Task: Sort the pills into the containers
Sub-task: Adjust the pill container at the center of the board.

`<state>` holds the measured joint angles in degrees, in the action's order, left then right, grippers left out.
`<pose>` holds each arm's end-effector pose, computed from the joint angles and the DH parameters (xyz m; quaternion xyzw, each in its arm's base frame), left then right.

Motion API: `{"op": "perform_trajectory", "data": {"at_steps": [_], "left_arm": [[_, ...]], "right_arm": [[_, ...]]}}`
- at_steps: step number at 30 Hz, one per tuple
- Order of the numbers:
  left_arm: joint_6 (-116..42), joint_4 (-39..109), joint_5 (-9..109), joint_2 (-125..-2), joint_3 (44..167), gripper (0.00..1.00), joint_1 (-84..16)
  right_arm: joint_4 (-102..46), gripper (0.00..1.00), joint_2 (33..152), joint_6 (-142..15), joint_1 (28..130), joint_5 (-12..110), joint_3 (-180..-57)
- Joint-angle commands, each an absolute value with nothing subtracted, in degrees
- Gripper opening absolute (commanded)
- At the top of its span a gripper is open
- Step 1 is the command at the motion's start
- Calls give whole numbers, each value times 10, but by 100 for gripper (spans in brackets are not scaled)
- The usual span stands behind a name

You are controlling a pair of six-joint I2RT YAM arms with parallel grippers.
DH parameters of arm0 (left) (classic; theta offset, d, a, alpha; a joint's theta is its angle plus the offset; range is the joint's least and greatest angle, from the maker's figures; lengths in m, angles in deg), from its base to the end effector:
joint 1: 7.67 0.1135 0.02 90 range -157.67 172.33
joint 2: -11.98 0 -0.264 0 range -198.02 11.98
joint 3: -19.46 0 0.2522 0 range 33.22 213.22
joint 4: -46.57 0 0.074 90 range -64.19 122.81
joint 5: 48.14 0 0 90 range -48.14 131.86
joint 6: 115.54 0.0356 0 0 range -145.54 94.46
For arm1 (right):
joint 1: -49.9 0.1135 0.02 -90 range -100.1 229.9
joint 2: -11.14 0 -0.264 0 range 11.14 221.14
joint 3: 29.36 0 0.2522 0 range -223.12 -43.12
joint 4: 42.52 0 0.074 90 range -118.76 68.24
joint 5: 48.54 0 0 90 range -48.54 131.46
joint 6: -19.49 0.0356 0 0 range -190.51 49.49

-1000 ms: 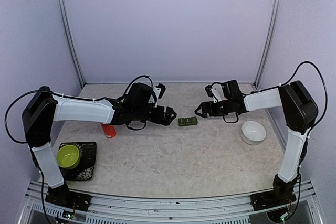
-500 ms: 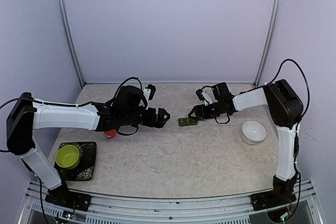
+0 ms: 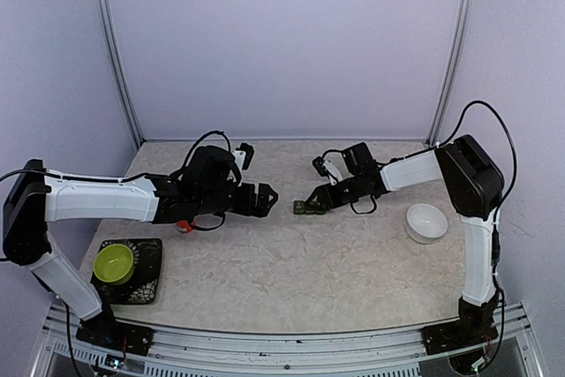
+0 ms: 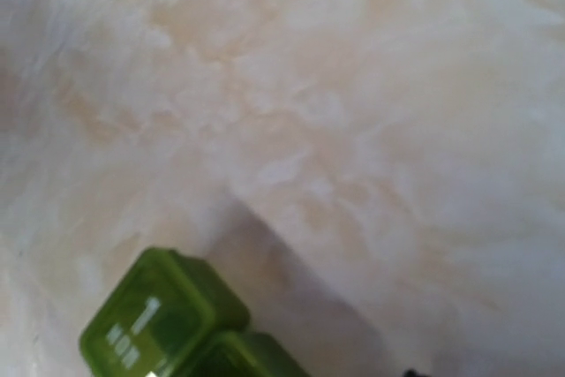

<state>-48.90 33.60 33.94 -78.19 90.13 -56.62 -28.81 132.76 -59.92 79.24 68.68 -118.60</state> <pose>0.2340 -0.2613 0.2347 0.1613 0.8602 -0.2343 0.4233 0.3797 0.2321 0.1271 -0.2336 0.8751 0.3292 0.2670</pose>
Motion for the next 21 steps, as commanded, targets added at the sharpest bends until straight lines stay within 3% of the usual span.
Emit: {"op": "perform_trajectory", "data": {"at_steps": [1,7,10,15,21], "left_arm": [[-487,328,327,-761,894,99,-569],[-486,324,326,-754,888,99,-569],[-487,324,326,-751,884,99,-569],[-488,325,326,-748,879,99,-569],[-490,328,328,-743,869,99,-569]], "right_arm": [[-290,54,1331,-627,800,719,-1179],[-291,52,1327,-665,809,778,-1162],[-285,58,1321,-690,821,791,-1153],[-275,67,1310,-711,838,759,-1142],[-275,66,1283,-724,846,692,-1122]]}}
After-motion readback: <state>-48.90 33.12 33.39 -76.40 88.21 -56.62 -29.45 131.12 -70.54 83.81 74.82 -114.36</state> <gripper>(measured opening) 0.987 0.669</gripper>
